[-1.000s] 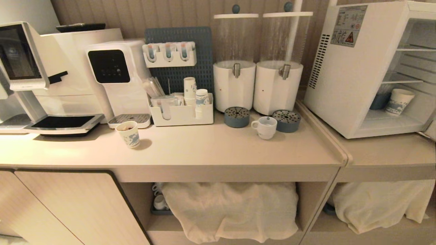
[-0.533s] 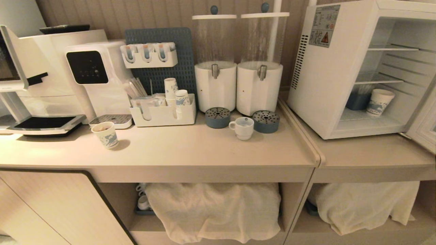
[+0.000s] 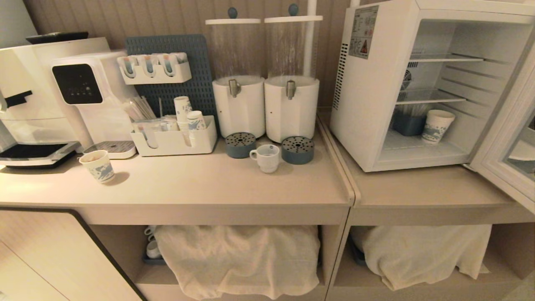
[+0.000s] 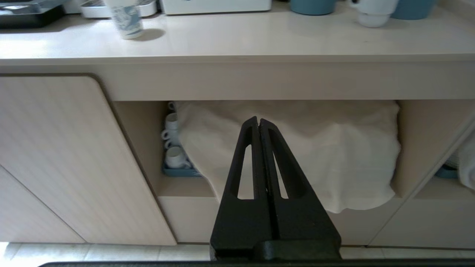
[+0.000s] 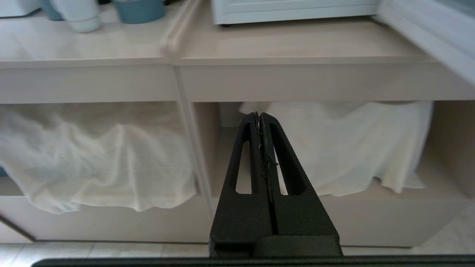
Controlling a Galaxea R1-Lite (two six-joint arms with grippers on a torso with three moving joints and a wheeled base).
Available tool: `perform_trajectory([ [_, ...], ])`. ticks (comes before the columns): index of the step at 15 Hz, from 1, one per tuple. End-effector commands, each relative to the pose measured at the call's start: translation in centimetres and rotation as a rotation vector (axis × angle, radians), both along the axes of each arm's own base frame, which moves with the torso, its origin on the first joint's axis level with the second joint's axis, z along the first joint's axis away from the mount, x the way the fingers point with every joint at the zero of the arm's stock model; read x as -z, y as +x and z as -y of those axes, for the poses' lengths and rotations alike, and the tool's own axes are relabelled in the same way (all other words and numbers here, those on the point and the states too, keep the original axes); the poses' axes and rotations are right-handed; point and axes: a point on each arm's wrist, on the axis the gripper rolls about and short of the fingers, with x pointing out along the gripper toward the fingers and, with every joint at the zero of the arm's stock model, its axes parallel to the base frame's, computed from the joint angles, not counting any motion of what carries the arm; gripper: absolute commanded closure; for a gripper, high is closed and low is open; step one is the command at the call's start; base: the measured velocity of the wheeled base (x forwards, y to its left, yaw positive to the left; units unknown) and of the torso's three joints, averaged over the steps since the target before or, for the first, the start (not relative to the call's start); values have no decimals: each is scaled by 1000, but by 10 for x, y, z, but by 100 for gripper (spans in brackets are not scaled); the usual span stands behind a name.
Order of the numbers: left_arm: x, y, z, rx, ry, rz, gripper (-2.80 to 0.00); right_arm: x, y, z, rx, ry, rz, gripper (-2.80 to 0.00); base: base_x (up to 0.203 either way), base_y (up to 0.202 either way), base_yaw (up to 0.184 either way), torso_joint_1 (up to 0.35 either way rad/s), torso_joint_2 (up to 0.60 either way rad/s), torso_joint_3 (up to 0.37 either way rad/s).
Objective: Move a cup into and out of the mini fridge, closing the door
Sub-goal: Close the freezer door
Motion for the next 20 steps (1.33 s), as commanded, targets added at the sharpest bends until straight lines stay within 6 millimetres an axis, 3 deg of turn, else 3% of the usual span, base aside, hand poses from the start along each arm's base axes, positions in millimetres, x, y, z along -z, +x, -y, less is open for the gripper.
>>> perform_trajectory([
  [1,0,0,0,-1,0,0,0,0,0,0,-1,-1,-1,0,0,-192,-2,2,-4,5],
  [20,0,0,0,-1,1,0,0,0,0,0,-1,-1,-2,0,0,-194,0,2,4,2],
])
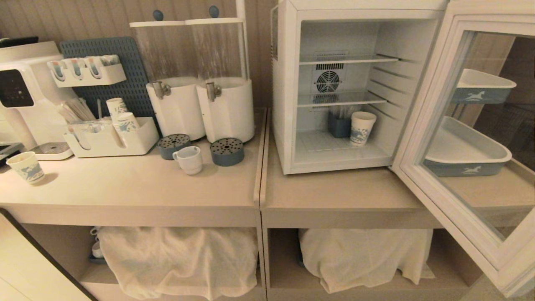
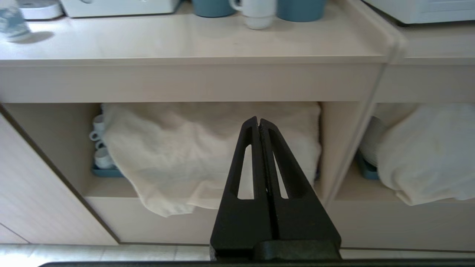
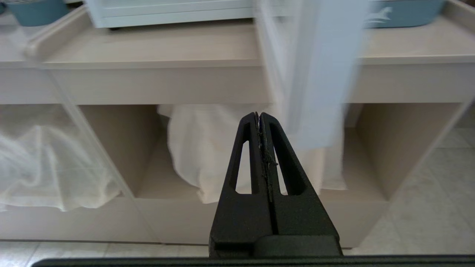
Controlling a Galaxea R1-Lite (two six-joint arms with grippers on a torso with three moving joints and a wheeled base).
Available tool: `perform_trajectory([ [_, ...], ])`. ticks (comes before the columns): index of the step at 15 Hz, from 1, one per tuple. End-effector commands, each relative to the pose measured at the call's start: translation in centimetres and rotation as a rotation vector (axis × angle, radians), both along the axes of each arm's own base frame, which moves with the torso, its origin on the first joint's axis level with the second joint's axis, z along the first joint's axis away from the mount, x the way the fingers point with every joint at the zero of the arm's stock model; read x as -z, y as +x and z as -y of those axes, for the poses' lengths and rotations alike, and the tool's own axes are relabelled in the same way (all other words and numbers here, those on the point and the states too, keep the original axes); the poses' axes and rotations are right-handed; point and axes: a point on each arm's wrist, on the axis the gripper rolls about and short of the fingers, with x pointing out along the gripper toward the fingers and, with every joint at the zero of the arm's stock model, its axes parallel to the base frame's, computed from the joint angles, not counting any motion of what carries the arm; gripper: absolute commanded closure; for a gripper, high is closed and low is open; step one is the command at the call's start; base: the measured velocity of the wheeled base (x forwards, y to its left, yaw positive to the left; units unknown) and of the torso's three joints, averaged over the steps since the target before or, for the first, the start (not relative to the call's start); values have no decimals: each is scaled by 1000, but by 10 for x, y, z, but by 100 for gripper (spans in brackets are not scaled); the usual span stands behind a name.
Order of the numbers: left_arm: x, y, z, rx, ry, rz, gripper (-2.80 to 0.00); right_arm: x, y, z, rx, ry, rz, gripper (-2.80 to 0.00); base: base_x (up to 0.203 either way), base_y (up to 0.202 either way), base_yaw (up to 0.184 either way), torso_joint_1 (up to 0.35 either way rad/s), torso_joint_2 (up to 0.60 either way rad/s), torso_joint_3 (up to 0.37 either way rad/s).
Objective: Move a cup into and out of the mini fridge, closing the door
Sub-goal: Close the freezer door
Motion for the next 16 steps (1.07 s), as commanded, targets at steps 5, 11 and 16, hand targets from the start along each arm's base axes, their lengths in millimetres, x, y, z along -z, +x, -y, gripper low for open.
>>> perform_trajectory([
  [5,0,0,0,-1,0,-2,0,0,0,0,-1,-1,-1,0,0,-194,-1,3,1,1],
  [11,0,0,0,-1,0,-2,0,0,0,0,-1,-2,-1,0,0,-191,2,0,4,3],
  [16,0,0,0,-1,-7,1,0,0,0,0,1,-1,-2,0,0,-129,0,3,3,2],
])
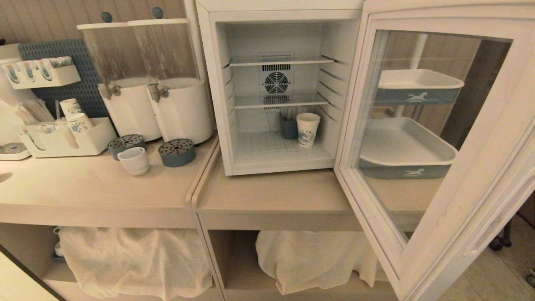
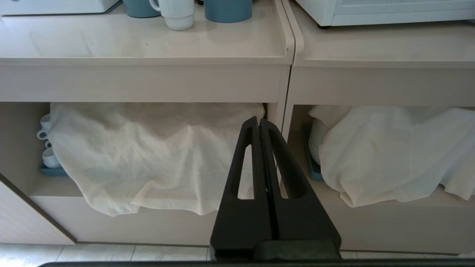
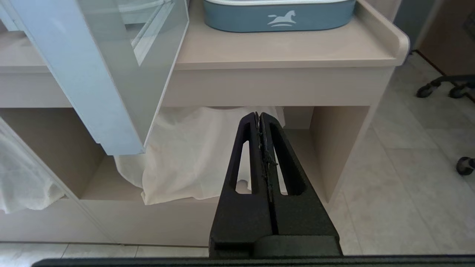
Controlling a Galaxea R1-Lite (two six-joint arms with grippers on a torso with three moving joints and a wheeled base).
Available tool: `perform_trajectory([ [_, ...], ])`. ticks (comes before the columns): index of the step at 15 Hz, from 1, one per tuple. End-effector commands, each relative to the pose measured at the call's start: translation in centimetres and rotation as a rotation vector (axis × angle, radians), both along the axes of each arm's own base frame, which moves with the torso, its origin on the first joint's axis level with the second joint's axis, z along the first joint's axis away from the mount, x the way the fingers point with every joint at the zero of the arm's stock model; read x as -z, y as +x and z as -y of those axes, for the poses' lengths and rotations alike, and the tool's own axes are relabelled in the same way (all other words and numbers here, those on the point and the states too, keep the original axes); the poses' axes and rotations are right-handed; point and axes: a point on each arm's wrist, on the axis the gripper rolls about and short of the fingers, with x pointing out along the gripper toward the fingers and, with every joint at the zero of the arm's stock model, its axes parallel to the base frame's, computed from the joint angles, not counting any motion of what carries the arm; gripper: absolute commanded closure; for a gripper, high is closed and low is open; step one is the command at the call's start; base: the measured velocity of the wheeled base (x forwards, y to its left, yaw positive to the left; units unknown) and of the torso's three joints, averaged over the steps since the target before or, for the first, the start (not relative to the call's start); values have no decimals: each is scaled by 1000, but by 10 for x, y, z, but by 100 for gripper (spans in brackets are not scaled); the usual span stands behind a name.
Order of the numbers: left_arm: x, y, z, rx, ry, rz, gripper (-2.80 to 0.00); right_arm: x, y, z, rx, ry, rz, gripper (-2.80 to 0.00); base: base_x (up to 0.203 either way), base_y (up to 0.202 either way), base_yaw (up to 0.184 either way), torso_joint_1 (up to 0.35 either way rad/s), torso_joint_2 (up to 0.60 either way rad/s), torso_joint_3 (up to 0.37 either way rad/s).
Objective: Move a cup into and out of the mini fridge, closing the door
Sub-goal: Close the freezer door
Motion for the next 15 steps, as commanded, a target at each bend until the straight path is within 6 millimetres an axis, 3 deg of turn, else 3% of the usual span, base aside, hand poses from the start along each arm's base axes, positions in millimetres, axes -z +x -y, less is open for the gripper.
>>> perform_trajectory([
  [1,0,0,0,-1,0,-1,0,0,0,0,0,1,-1,0,0,0,0,0,0,0],
  [7,0,0,0,-1,-2,-2,0,-6,2,0,20,43,104,0,0,0,0,0,0,0],
  [8,0,0,0,-1,0,-1,0,-18,-2,1,23,45,144,0,0,0,0,0,0,0],
  [12,0,0,0,-1,0,-2,0,-98,-42,0,-7,44,295,0,0,0,0,0,0,0],
  [15,0,0,0,-1,0,-2,0,-139,-21,0,-26,147,164,0,0,0,0,0,0,0],
])
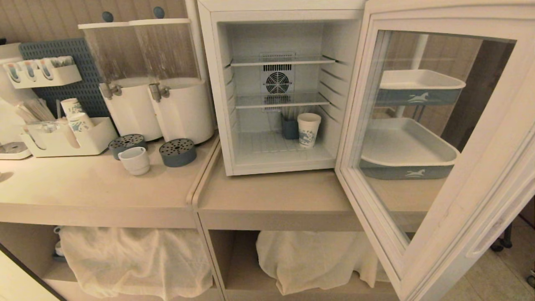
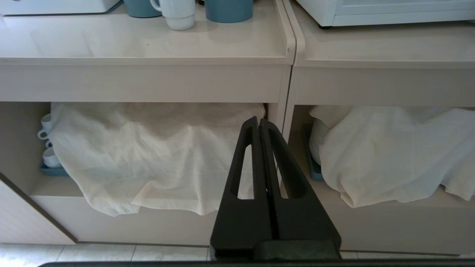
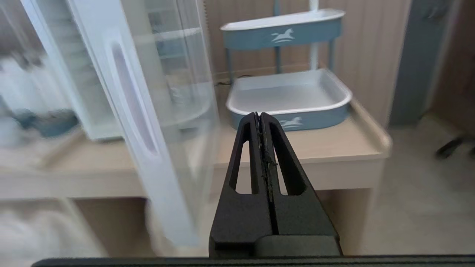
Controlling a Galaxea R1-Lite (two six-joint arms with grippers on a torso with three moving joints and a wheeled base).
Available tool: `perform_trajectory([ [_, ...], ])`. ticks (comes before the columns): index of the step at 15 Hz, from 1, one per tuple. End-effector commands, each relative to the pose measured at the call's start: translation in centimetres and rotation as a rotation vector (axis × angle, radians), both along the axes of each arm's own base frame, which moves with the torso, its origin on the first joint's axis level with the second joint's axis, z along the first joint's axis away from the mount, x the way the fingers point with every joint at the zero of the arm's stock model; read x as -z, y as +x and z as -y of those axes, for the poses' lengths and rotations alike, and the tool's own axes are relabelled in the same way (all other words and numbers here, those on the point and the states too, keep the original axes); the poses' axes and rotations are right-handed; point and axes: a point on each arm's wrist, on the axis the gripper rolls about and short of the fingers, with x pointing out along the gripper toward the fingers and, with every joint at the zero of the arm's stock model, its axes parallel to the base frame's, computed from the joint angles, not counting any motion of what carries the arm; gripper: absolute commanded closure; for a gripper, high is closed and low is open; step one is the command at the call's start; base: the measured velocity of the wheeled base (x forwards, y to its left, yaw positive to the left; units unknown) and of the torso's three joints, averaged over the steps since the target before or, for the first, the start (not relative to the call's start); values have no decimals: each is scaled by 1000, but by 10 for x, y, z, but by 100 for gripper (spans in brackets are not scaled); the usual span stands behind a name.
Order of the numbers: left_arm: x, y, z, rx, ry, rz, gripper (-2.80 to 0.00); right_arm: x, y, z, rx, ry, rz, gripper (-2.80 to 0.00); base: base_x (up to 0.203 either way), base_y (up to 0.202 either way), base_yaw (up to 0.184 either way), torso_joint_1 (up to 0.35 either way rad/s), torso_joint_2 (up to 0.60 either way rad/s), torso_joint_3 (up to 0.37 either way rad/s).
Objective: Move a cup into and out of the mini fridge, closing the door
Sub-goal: Close the freezer door
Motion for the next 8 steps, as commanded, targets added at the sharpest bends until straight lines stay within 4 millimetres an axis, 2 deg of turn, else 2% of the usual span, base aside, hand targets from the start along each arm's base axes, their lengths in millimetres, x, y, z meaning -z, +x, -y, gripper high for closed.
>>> perform_trajectory([
  [1,0,0,0,-1,0,-2,0,-30,30,0,-21,68,-119,0,0,0,0,0,0,0],
  [5,0,0,0,-1,0,-2,0,-54,94,-3,-100,138,-264,0,0,0,0,0,0,0],
  [8,0,0,0,-1,0,-1,0,-64,128,-10,-294,83,-264,0,0,0,0,0,0,0],
])
